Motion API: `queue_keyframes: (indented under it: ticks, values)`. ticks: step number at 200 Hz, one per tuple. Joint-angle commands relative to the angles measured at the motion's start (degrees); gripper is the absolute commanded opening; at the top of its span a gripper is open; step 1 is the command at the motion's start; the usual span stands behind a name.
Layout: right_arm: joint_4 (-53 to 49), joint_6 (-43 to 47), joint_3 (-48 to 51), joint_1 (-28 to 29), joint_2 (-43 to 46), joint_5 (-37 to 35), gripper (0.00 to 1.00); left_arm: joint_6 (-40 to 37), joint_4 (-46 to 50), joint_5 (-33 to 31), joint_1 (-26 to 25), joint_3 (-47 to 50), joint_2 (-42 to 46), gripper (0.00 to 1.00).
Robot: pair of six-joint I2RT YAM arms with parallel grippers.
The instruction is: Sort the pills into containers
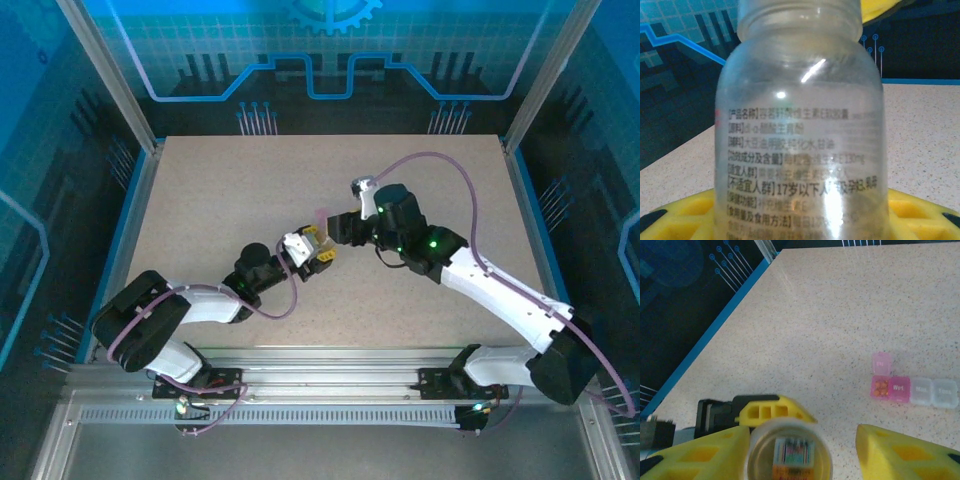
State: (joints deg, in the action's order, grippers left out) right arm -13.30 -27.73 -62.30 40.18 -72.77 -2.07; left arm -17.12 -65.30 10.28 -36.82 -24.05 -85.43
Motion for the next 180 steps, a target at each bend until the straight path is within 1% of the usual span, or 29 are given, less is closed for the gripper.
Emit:
queue_keyframes:
  ticks: [1, 17, 36, 49, 57, 66, 83, 97, 107, 108, 124, 140, 156, 180]
  values:
    - [-0.6, -0.9, -3.4, -1.3, -1.9, -6.5, 0.61, -2.8, -9.2, 4.4, -1.7, 0.5, 1.5, 0.0]
    - [-0.4, -1.2, -5.0, -1.3, -1.9, -4.0, 0.63, -2.7, -10.5, 4.1, -1.9, 0.8, 0.5, 0.0]
    - [-0.6, -0.9, -6.5, -1.4, -0.5, 0.6, 0.64, -2.3, -12.7, 4.0, -1.9, 1.4, -0.5, 0.0]
    - [-0.1, 1.2, -6.3, -1.5, 1.6, 3.3, 0.66, -2.1, -14.1, 4.5, -1.9, 1.8, -1.1, 0.0]
    - [1.0, 3.9, -5.4, -1.9, 3.7, 5.8, 0.67, -2.0, -15.0, 5.2, -1.9, 2.2, -1.3, 0.0]
    - [3.2, 8.0, -3.7, -2.7, 6.2, 9.6, 0.67, -2.1, -14.9, 6.4, -1.9, 2.4, -1.1, 0.0]
    - [8.7, 19.8, 1.0, -4.8, 10.9, 20.0, 0.67, -2.4, -15.0, 8.1, -1.9, 3.0, -0.8, 0.0]
    - [11.0, 29.1, 4.4, -6.7, 13.7, 27.7, 0.67, -2.7, -15.0, 9.4, -1.7, 3.4, -0.8, 0.0]
    - [11.1, 34.3, 5.6, -7.9, 14.2, 32.9, 0.66, -2.7, -14.9, 10.5, -1.6, 3.5, -0.6, 0.0]
    - [10.8, 35.4, 5.8, -8.1, 14.2, 34.2, 0.66, -2.7, -15.0, 10.7, -1.6, 3.6, -0.6, 0.0]
    - [7.6, 43.2, 6.2, -9.5, 13.8, 42.3, 0.65, -2.0, -15.0, 13.3, -1.2, 3.6, -0.1, 0.0]
    - [3.5, 49.7, 5.3, -9.7, 13.0, 45.0, 0.62, -1.3, -15.0, 16.5, -1.0, 3.5, 0.3, 0.0]
    - [0.8, 54.9, 4.9, -9.8, 12.2, 47.2, 0.62, -0.2, -15.0, 19.5, -0.6, 3.4, 0.7, 0.0]
    - [-4.6, 63.5, 3.4, -9.9, 10.4, 53.1, 0.62, 1.0, -15.0, 22.0, -0.4, 3.4, 1.0, 0.0]
